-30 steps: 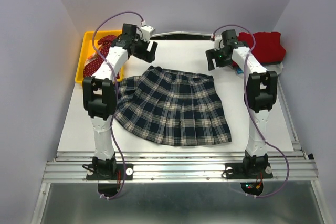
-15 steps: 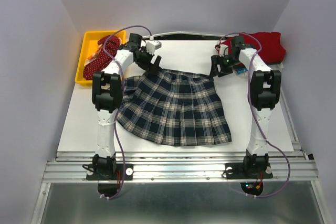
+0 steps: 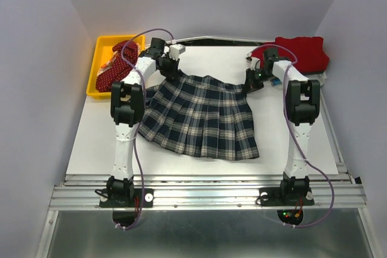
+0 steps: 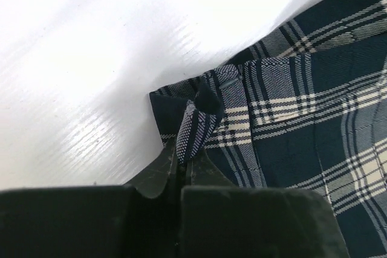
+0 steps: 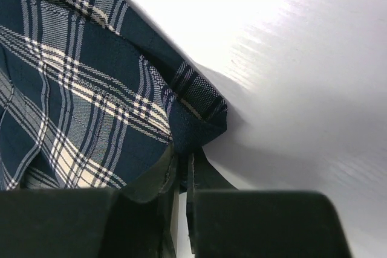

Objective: Fold and stack the skirts
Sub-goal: Flatten the skirt out

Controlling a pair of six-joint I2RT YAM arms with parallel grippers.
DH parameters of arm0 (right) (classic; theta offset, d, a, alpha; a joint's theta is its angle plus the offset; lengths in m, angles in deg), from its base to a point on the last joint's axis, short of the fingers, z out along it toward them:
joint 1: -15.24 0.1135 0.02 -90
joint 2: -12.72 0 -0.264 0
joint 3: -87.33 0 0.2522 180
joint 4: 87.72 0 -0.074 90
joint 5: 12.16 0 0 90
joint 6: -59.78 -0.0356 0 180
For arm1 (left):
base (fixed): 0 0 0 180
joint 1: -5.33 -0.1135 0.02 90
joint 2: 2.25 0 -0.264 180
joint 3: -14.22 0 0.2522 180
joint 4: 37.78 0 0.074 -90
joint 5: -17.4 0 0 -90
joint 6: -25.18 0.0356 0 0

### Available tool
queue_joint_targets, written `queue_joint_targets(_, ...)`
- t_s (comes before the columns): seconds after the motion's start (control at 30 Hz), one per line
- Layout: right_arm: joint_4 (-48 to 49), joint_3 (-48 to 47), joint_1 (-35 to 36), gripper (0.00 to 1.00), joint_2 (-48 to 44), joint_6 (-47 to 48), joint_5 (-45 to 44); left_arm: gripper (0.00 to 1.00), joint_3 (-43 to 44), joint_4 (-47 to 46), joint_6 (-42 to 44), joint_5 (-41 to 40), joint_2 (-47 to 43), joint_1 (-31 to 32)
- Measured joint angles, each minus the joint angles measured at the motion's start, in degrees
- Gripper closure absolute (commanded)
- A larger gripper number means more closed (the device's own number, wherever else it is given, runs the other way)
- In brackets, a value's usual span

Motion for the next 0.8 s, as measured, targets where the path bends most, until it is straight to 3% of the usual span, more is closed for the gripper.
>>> queue_joint_targets(0.13, 0.1, -0.1, -0.6, 0.99, -1.9, -0.3, -0.9, 1.0, -1.0, -0.6, -1.4, 0.2, -2.7, -0.4)
queue_joint_targets(0.3, 0.6, -0.2, -2.9, 0.99, -10.9, -1.4, -0.6, 1.0, -12.6, -4.8, -4.3, 3.1, -17.9, -2.0)
queue_joint_targets(0.53, 9.9, 2.6, -3.3, 0.99, -38.8, -1.5, 0.1, 1.0, -25.6, -18.6, -6.9, 5.9, -53.5, -2.5)
queue_joint_targets(0.63, 14.9, 6.9, -3.3, 0.99, -52.0, -0.7, 1.4, 1.0, -29.4, -22.8, -6.8, 6.6, -63.3, -2.5)
queue_joint_targets(0.8, 16.7, 12.3, -3.3, 0.99, -62.4, 1.4, 2.1, 1.0, -41.0, -25.6, -6.9, 8.8, -76.5, -2.5)
